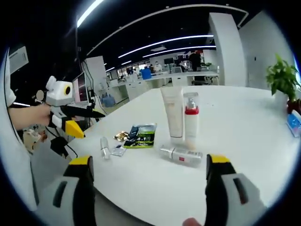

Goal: Arrange the skincare products in the storage area until every visible bottle or jar stands upright without overlapping.

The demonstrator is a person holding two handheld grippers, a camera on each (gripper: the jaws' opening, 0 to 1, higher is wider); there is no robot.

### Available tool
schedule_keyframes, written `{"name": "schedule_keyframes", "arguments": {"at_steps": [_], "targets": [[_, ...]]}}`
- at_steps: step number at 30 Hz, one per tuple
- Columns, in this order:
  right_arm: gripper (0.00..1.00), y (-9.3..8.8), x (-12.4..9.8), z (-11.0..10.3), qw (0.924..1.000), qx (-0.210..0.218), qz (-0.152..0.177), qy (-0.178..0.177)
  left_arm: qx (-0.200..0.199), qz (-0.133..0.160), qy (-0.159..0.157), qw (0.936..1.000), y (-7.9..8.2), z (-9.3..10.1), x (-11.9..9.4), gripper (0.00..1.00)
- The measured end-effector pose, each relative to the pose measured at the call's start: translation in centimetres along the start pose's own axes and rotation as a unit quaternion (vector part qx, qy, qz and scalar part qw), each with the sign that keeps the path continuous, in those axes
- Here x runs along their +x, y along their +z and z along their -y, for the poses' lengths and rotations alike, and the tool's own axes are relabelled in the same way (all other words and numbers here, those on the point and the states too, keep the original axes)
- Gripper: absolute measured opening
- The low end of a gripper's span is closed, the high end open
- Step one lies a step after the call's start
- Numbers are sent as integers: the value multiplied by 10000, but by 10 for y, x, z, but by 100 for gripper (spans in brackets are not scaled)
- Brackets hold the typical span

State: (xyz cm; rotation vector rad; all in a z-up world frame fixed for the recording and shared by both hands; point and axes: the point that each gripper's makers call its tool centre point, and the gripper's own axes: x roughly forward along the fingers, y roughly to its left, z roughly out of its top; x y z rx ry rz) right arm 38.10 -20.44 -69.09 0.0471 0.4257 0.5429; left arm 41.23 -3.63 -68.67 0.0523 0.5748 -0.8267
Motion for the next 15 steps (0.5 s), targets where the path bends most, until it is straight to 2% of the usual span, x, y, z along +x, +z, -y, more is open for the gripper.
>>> {"name": "schedule_keyframes", "arguments": {"at_steps": [8,15], "targets": [[100,-5,-11,-4,9999,95,23,-76,-130,57,352,9993,-19,0,-26,97],[100,-3,-11,0,9998,84,104,-169,-267,39,591,9979,-39,-5,-39,97]]}}
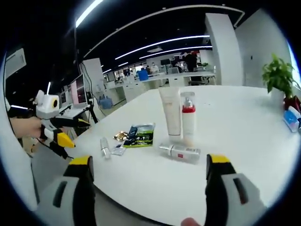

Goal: Arrange the skincare products in the storage area until every visible bottle or jar stands upright without overlapping.

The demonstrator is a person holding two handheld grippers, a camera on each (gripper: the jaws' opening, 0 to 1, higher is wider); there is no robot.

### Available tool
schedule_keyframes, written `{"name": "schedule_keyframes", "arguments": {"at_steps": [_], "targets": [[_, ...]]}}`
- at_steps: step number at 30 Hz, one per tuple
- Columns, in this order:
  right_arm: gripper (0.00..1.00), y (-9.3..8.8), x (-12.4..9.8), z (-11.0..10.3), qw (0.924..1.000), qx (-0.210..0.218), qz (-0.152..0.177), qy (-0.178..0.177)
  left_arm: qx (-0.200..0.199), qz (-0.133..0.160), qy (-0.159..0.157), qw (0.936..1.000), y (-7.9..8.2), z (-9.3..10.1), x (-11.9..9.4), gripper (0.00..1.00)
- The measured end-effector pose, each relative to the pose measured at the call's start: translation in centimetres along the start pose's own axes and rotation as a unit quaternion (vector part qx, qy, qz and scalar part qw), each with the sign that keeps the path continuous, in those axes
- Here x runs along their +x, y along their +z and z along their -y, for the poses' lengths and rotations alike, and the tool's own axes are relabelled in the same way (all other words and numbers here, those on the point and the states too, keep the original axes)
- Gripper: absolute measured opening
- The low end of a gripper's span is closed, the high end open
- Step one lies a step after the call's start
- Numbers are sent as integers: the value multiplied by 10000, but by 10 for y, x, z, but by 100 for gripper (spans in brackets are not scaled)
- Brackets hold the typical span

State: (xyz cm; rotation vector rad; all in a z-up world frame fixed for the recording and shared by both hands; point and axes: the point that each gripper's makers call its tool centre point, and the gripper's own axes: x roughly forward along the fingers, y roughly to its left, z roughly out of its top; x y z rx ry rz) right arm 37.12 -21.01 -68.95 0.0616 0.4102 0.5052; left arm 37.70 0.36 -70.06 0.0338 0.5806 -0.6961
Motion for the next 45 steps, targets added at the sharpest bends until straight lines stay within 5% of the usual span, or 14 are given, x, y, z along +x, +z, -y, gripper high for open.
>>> {"name": "schedule_keyframes", "arguments": {"at_steps": [8,35,45], "targets": [[100,-3,0,1,10000,-54,-57,-49,-118,17,256,9996,-15,-11,-11,97],[100,-6,2,5,9998,24,-198,-95,-235,355,280,9987,-12,-12,-13,97],[99,-15,11,16,9973,-359,-639,48,-300,447,262,9982,-11,-13,-15,97]]}}
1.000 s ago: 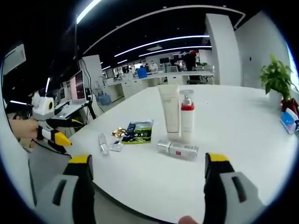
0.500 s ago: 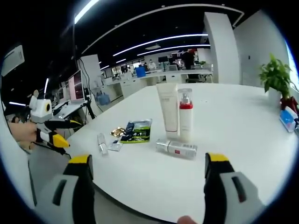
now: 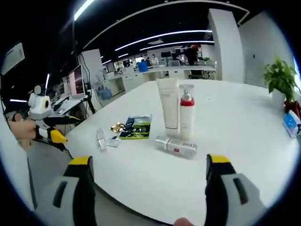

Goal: Arrange the skincare products in the storage area until every visible bottle or jar stands upright without overlapping.

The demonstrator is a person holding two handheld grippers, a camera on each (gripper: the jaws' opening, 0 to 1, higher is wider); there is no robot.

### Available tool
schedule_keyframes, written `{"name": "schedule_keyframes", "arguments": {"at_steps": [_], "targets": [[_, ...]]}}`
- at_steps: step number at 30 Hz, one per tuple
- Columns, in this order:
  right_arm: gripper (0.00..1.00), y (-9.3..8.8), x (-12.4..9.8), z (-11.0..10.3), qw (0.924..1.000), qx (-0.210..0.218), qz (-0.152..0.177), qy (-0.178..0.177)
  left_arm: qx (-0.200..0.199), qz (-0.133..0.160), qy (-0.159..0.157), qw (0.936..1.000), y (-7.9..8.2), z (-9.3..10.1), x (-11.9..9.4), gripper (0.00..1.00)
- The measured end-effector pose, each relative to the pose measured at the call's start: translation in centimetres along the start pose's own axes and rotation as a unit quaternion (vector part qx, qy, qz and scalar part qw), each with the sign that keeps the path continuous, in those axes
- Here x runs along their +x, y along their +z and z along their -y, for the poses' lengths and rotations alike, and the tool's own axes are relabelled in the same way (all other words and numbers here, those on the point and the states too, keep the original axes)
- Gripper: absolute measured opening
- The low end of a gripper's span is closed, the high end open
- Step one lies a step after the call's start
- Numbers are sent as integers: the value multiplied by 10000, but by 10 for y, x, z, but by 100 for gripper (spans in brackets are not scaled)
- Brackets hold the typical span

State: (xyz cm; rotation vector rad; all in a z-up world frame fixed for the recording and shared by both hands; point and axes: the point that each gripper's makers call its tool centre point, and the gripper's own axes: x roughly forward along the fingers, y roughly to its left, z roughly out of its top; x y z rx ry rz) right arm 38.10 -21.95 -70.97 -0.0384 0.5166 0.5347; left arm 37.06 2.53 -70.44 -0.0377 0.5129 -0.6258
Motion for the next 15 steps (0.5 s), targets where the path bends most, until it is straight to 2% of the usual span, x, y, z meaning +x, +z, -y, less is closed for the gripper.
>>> {"name": "schedule_keyframes", "arguments": {"at_steps": [3,13,15], "targets": [[91,-1,6,3,9996,-205,-143,132,-18,-12,-3,10000,-1,0,0,97],[90,-7,26,15,9941,-814,-574,427,0,-42,-62,10000,-2,1,1,97],[90,-8,30,18,9935,-833,-619,466,-4,-43,-56,10000,-2,1,1,97]]}}
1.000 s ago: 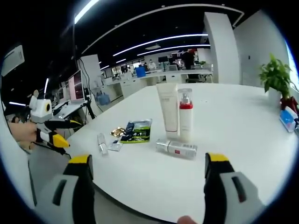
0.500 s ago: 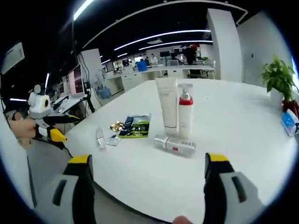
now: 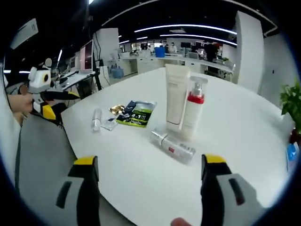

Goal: Arrange the skincare products in the storage area until every visible bottle or jar stands upright without overlapping.

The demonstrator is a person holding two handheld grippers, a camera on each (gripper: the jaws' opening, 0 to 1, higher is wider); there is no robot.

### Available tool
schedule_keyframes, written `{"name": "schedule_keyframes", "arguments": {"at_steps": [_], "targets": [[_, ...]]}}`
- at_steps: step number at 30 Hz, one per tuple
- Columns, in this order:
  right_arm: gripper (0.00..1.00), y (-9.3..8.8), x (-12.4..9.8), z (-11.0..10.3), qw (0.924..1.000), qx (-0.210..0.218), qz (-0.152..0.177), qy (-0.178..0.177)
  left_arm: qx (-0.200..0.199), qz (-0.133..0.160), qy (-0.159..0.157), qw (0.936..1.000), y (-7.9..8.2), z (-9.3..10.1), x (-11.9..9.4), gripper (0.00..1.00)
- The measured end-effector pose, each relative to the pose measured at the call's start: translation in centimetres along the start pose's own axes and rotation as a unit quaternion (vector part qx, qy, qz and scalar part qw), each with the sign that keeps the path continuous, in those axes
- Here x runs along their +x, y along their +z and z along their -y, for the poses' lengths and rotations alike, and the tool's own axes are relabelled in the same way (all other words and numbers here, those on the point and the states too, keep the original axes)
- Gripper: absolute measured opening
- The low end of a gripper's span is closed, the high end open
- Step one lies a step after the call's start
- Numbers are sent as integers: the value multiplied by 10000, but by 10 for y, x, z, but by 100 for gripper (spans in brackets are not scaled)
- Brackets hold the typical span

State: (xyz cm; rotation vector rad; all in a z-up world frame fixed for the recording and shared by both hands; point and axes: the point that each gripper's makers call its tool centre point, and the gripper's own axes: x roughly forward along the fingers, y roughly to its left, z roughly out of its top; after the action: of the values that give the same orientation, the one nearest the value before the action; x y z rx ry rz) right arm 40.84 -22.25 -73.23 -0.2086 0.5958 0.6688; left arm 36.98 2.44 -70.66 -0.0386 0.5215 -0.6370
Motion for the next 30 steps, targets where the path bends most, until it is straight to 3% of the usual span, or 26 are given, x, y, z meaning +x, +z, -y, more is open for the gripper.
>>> {"name": "schedule_keyframes", "arguments": {"at_steps": [4,14,22,26,30], "targets": [[88,0,7,8,9999,-34,-90,87,-1,-11,18,10000,0,-1,0,97],[80,-3,23,17,9963,-636,-427,385,-77,-25,66,9999,-1,-4,0,97],[70,-2,39,28,9860,-1349,-741,639,-114,-47,98,9999,-2,-5,0,97],[59,-3,48,33,9820,-1490,-827,811,-130,-79,109,9998,-4,-6,1,97],[57,-7,58,37,9767,-1640,-991,963,-136,-117,120,9998,-5,-7,1,97]]}}
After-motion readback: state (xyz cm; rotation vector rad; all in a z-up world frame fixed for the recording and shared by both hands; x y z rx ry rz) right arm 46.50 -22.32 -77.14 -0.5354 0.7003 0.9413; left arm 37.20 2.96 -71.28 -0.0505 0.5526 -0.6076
